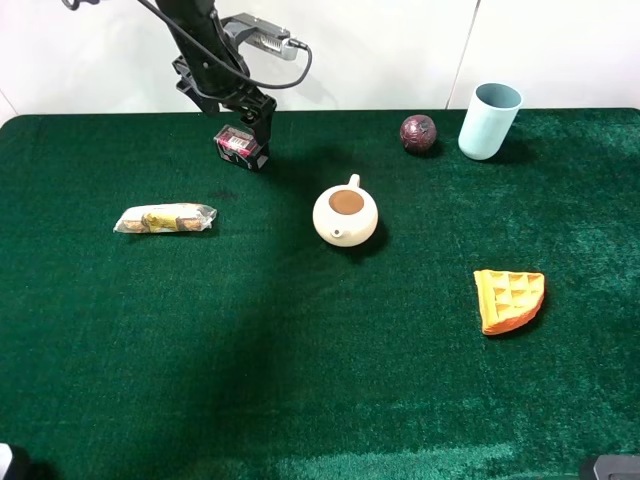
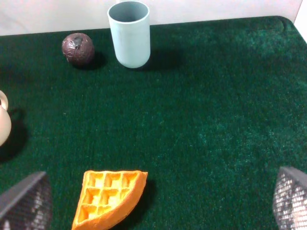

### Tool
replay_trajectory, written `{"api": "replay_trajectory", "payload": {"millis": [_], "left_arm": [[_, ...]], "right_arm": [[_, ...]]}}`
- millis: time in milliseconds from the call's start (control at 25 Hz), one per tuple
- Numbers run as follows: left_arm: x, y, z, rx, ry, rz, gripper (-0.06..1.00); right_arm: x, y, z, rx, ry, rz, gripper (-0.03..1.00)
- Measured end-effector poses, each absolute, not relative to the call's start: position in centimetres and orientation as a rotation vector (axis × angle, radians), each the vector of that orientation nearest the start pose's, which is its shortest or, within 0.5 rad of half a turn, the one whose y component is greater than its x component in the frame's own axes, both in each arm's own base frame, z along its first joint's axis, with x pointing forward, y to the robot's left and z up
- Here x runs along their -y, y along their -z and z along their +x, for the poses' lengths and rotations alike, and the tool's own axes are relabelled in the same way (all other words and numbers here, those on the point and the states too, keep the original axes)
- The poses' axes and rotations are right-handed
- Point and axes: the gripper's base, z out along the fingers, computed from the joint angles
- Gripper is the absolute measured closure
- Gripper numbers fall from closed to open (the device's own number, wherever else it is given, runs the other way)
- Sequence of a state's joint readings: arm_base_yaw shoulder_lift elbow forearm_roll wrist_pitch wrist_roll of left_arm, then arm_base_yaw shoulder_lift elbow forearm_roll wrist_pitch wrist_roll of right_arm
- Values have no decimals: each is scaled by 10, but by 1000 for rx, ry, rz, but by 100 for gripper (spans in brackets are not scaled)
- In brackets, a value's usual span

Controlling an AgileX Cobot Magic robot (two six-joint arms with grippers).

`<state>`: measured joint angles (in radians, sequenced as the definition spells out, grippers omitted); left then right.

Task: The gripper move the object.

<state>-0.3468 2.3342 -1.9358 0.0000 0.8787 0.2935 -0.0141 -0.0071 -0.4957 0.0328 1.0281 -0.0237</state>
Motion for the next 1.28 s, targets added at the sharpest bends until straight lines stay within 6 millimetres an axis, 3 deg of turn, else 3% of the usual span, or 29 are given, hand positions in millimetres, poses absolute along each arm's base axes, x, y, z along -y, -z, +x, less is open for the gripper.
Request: {"api": "replay_trajectory", "payload": {"millis": [960,1280], "left_arm": [[175,-110,486,-2609,25,757,-5],[175,-109,488,-2599,36,713,-5]], "right_arm": [[-3,-279,-4,-2009,-16,-9,28],[-3,-279,-4,-2009,-16,-9,28]]}}
